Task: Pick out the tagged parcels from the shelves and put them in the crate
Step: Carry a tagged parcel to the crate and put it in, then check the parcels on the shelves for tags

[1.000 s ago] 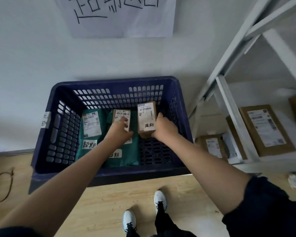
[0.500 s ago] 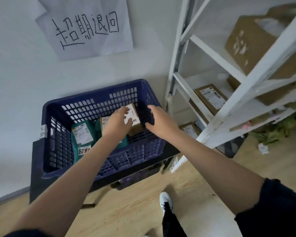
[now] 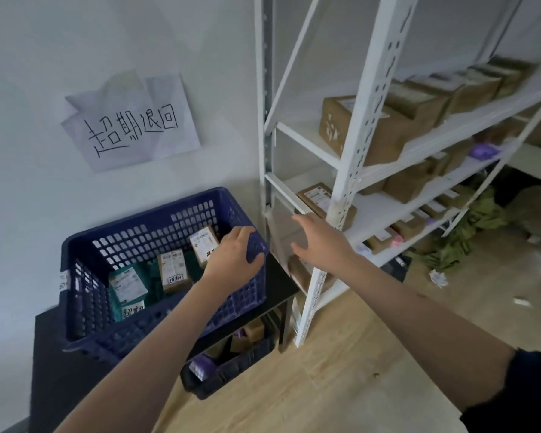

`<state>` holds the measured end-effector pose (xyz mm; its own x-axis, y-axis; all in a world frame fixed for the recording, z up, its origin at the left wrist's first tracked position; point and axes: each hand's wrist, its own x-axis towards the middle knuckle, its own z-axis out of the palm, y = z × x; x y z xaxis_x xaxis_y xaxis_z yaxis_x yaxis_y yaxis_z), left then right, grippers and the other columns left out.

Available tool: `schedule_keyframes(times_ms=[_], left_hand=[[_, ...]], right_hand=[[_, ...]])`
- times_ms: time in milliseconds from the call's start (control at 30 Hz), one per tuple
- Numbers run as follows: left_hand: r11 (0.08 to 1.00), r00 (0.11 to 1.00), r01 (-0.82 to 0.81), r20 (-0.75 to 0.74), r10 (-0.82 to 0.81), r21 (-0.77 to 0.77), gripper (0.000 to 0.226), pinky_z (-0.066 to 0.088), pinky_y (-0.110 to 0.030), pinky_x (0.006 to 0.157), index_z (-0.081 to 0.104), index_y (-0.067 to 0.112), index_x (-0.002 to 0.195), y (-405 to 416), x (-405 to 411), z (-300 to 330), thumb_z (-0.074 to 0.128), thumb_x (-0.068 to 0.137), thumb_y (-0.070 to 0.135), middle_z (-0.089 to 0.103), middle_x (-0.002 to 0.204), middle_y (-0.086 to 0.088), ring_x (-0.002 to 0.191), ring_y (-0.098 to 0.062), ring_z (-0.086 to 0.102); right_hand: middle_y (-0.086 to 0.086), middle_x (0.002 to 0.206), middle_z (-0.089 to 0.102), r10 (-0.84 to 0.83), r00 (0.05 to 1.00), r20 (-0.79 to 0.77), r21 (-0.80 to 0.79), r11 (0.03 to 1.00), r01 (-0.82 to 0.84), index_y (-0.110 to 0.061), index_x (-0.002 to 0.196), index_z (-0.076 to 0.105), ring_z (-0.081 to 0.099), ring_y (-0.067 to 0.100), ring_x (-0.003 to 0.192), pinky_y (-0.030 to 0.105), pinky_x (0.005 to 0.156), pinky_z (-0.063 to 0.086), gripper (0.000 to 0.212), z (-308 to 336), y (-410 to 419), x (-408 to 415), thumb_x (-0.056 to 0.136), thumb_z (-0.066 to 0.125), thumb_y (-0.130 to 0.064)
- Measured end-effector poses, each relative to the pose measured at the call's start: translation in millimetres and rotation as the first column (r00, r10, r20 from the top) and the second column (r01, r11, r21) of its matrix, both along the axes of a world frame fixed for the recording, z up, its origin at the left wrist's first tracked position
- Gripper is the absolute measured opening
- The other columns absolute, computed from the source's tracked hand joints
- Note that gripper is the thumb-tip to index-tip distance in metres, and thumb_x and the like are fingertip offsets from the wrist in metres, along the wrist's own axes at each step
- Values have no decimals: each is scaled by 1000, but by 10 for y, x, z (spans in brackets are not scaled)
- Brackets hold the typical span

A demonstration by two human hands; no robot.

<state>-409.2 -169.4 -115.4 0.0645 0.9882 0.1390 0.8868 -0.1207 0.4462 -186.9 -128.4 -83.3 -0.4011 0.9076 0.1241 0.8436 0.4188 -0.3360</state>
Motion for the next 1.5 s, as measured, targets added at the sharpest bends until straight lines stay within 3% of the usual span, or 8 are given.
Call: schedule_keyframes(times_ms=[267, 467, 700, 900, 1033, 1200, 1367, 1500], left_hand=[[1000, 996, -8, -84, 10, 14, 60, 46, -40, 101, 38, 19, 146, -164, 824, 147, 57, 96, 46, 43, 145, -2, 133, -25, 43], [1000, 992, -15, -129, 15, 1, 59, 49, -45, 99, 43, 17, 142, -160, 1750, 83, 57, 94, 48, 45, 143, -4, 131, -29, 46], [1000, 984, -25, -176, 26, 9, 59, 50, -42, 99, 41, 18, 145, -56, 2708, -42, 54, 95, 46, 46, 144, -3, 131, -27, 47], [999, 978, 8, -206, -17, -48, 55, 51, -41, 95, 42, 18, 144, 279, 3316, -188, 52, 96, 43, 44, 145, 0, 128, -23, 46], [997, 980, -17, -198, 1, -81, 50, 49, -41, 96, 44, 18, 141, 701, 3558, -347, 52, 96, 38, 46, 142, -2, 126, -25, 48], [990, 982, -52, -185, 28, -129, 54, 47, -41, 101, 39, 20, 145, 1428, 3753, -465, 53, 97, 39, 42, 146, -2, 133, -26, 43], [992, 984, -70, -172, 51, -102, 50, 48, -40, 99, 41, 20, 143, 2147, 4038, -446, 52, 98, 39, 45, 143, -1, 127, -24, 48], [986, 986, -106, -141, 88, -132, 51, 48, -42, 100, 41, 19, 143, 2470, 4211, -508, 52, 98, 40, 45, 143, -3, 128, -25, 47]], right_hand=[[1, 130, 52, -45, 998, 47, 1, 999, 45, -20, 142, 44, 59, 21, 109, 30, 75, 44, 50, 57, -167, 1044, 98, 60, -38], [7, 139, 48, -17, 994, 109, -14, 1000, 19, -14, 149, 41, 54, 27, 121, 41, 89, 51, 57, 82, -170, 1982, 99, 56, -37], [7, 126, 54, -27, 985, 172, 6, 1000, 26, -13, 142, 46, 57, 26, 109, 42, 86, 55, 53, -51, 65, 2929, 98, 58, -39], [4, 116, 53, -34, 990, 138, -30, 999, 39, -14, 117, 53, 57, 24, 104, 41, 80, 55, 36, -357, 515, 3528, 92, 62, -38], [4, 122, 56, -17, 991, 130, -73, 997, 27, -15, 124, 55, 58, 22, 105, 33, 76, 51, 40, -489, 1005, 3802, 92, 62, -38], [6, 112, 58, -32, 990, 140, -155, 987, 54, -14, 128, 53, 60, 28, 102, 44, 83, 55, 47, -503, 1722, 4004, 91, 61, -44], [11, 130, 57, -1, 996, 89, -185, 983, 18, -11, 147, 43, 59, 29, 113, 44, 91, 54, 57, -486, 2337, 4140, 98, 58, -38], [10, 116, 62, 18, 998, 57, -223, 975, -5, -12, 145, 43, 62, 26, 101, 40, 82, 55, 54, -537, 2716, 4194, 99, 58, -37]])
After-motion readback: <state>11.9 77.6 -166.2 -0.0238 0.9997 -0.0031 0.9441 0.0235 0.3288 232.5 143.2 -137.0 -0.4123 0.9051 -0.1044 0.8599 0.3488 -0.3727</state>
